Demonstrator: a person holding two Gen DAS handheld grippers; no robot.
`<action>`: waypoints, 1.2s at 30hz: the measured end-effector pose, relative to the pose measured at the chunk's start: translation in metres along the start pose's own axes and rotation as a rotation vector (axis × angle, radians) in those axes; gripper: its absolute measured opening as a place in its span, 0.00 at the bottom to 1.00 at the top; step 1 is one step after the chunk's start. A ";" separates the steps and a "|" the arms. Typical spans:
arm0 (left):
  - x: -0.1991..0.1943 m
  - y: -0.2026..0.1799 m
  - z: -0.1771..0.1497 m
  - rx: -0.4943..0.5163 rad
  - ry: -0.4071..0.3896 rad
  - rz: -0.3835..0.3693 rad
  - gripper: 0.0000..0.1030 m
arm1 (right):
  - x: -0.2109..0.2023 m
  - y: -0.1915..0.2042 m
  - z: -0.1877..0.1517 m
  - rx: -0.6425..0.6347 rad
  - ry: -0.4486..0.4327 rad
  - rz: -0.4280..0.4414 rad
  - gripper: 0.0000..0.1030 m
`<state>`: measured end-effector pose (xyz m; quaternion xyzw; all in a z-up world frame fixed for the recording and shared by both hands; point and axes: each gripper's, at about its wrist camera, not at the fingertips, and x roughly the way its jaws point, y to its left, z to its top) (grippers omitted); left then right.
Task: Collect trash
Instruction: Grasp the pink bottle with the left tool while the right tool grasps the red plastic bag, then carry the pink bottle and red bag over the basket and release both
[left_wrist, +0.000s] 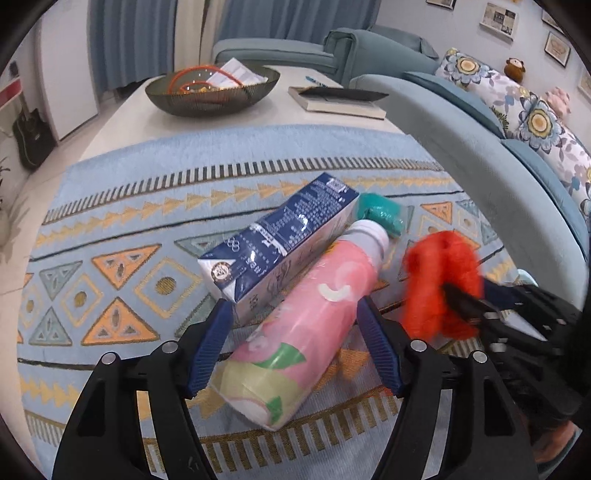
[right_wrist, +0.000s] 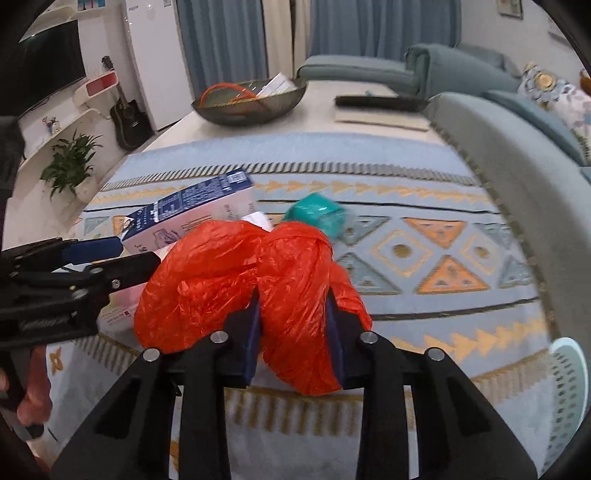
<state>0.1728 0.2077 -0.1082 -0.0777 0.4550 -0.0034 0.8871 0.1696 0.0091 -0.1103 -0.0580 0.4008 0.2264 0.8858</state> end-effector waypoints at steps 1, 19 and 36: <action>0.002 0.000 0.000 -0.002 0.005 0.001 0.66 | -0.005 -0.005 -0.002 0.012 -0.008 -0.003 0.27; 0.030 -0.047 -0.010 0.120 0.059 0.096 0.51 | -0.027 -0.040 -0.018 0.098 -0.033 -0.040 0.27; -0.045 -0.081 0.004 0.083 -0.183 -0.081 0.45 | -0.067 -0.060 -0.015 0.105 -0.176 -0.175 0.27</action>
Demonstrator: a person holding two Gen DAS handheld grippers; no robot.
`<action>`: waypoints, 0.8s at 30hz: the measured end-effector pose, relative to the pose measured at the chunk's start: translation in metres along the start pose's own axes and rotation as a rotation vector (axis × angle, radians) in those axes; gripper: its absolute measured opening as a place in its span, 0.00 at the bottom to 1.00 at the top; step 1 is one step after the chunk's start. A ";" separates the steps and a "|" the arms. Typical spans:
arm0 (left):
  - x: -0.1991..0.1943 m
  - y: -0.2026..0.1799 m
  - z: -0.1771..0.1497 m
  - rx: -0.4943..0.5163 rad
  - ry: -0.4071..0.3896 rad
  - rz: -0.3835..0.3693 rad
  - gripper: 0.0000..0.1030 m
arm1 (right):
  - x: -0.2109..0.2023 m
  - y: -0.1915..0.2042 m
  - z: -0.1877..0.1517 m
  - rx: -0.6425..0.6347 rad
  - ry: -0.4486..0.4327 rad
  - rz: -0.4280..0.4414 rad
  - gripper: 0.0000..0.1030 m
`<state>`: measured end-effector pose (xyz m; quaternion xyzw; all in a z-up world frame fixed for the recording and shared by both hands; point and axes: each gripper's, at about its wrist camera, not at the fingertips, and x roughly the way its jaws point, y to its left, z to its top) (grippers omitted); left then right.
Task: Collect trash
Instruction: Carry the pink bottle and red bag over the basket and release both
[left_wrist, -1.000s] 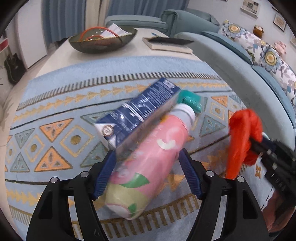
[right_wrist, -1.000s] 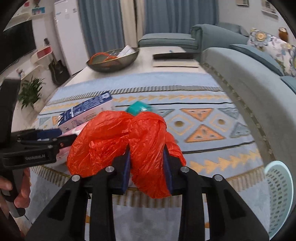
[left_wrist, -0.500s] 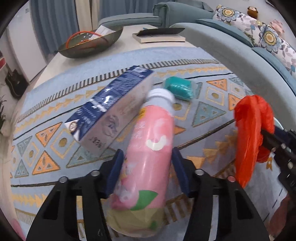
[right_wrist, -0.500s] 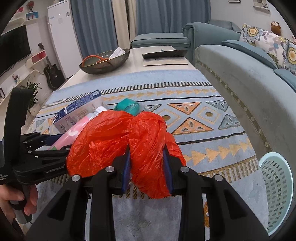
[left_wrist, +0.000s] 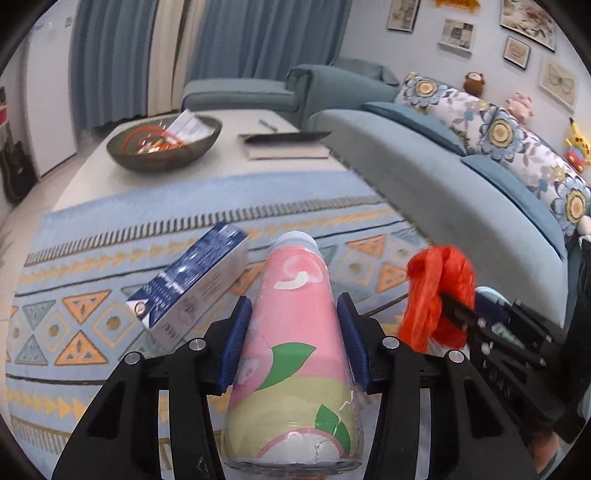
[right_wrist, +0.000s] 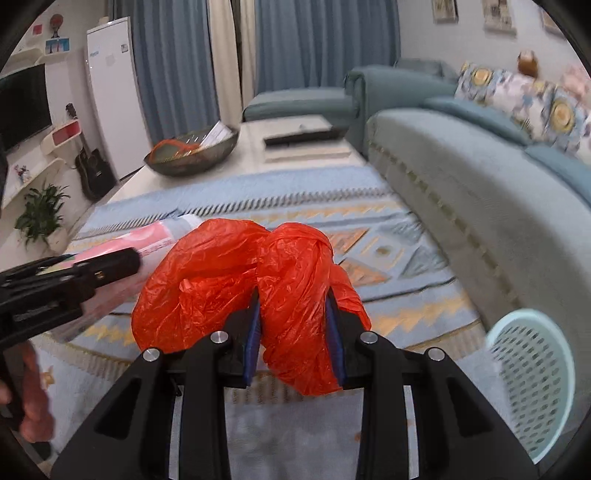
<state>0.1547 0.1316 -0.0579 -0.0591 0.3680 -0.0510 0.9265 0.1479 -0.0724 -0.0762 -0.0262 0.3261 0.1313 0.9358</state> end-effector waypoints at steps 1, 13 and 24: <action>-0.003 -0.007 0.001 0.019 -0.014 0.009 0.45 | -0.005 -0.006 0.002 0.002 -0.016 -0.015 0.27; -0.059 -0.133 0.006 0.205 -0.169 -0.113 0.45 | -0.092 -0.129 -0.002 0.169 -0.149 -0.161 0.27; -0.015 -0.258 -0.023 0.333 -0.078 -0.271 0.45 | -0.105 -0.238 -0.059 0.278 -0.091 -0.370 0.27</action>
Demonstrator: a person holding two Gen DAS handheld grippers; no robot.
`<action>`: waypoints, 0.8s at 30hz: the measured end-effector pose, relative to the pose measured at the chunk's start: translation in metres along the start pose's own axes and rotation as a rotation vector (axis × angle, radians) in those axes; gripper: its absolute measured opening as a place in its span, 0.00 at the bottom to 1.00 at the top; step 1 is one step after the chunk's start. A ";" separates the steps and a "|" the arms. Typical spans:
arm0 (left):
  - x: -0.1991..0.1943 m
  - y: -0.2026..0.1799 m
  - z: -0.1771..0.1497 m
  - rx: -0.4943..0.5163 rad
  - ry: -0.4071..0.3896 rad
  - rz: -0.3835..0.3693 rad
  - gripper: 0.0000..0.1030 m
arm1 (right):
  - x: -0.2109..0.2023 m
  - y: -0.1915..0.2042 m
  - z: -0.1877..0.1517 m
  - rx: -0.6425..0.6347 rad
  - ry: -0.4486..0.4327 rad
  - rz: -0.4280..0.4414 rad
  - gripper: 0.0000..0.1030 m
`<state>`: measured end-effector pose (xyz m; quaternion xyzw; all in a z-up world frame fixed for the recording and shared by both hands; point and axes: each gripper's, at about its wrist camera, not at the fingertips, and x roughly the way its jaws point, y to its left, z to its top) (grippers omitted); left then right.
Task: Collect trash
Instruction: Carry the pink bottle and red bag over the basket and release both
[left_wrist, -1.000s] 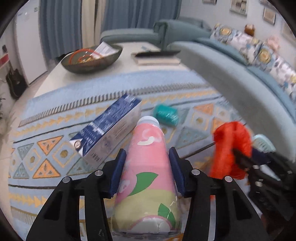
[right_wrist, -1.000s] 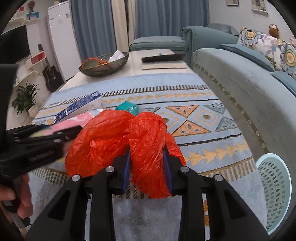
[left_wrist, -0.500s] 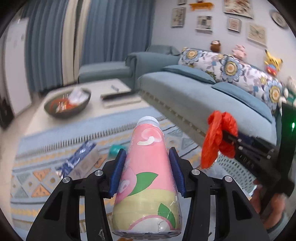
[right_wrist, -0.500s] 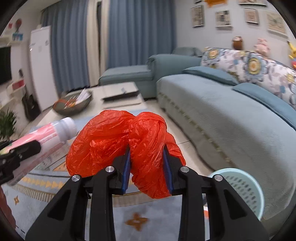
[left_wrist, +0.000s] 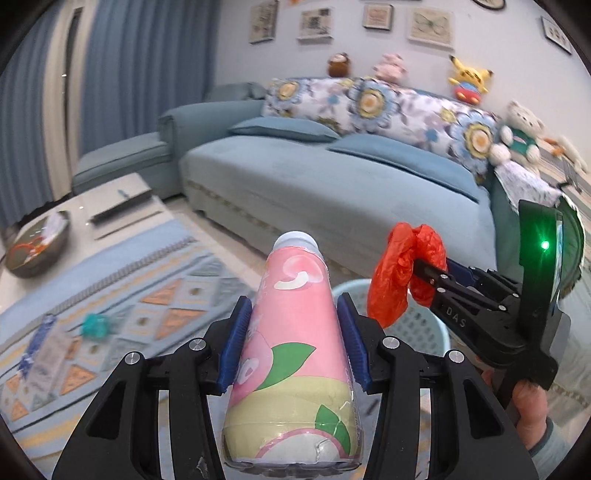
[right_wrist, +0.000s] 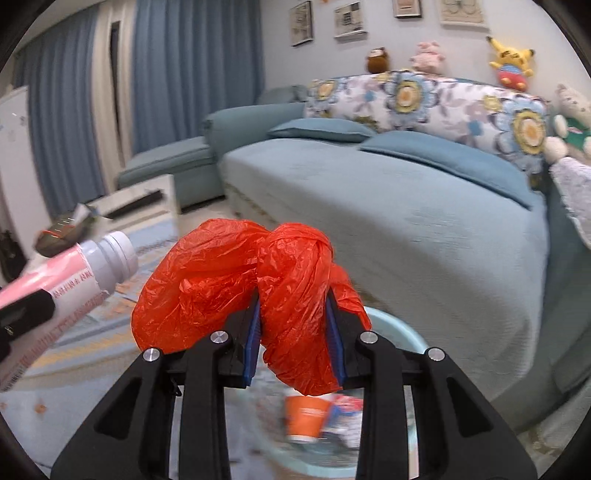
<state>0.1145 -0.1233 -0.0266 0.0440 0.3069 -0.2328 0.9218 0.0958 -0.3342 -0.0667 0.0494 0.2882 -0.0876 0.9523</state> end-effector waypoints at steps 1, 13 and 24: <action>0.008 -0.006 -0.001 0.005 0.009 -0.011 0.45 | 0.006 -0.011 -0.005 0.013 0.018 -0.015 0.27; 0.117 -0.053 -0.026 -0.030 0.215 -0.149 0.44 | 0.074 -0.070 -0.062 0.146 0.320 -0.096 0.30; 0.103 -0.040 -0.026 -0.033 0.205 -0.123 0.54 | 0.062 -0.061 -0.054 0.142 0.271 -0.069 0.59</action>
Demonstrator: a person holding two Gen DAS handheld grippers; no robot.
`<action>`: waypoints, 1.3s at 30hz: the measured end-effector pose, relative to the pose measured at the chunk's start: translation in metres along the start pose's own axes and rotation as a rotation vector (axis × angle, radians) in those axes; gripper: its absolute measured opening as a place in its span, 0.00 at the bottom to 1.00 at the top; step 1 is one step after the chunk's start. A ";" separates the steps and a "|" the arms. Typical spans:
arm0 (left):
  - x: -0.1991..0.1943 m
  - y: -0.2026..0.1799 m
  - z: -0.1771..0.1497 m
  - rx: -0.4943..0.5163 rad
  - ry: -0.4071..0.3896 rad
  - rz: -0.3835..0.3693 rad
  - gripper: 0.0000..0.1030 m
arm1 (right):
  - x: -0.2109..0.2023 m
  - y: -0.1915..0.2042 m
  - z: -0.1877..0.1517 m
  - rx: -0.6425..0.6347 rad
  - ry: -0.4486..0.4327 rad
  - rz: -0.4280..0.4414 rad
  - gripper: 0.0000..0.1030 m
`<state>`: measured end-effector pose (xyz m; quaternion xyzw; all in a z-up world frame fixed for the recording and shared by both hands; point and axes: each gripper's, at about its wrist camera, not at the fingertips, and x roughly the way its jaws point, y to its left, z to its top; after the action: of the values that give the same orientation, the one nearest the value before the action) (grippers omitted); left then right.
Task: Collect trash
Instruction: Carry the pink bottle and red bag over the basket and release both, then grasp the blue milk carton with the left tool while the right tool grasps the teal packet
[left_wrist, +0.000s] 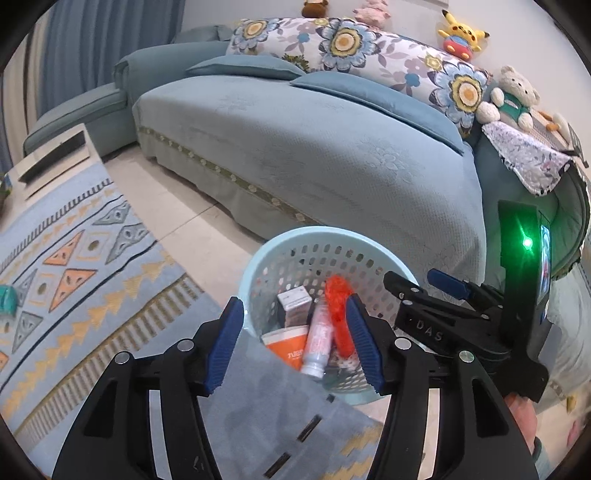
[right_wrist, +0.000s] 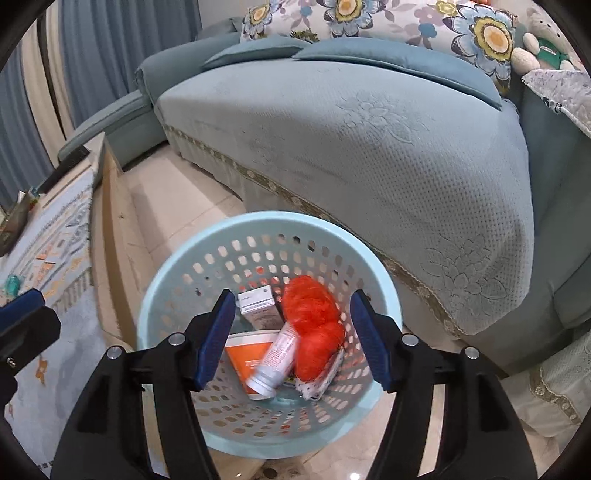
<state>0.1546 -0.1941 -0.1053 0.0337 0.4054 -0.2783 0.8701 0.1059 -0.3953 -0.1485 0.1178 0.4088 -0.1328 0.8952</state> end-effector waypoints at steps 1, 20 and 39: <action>-0.003 0.003 0.000 -0.008 -0.002 0.003 0.54 | -0.003 0.002 0.002 -0.006 -0.006 0.005 0.59; -0.142 0.177 -0.002 -0.138 -0.164 0.376 0.64 | -0.080 0.190 0.022 -0.278 -0.192 0.276 0.59; -0.182 0.361 -0.058 -0.417 -0.145 0.495 0.79 | -0.044 0.363 0.028 -0.457 -0.061 0.519 0.72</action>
<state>0.2053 0.2094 -0.0732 -0.0678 0.3703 0.0288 0.9260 0.2197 -0.0576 -0.0599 0.0102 0.3575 0.1910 0.9141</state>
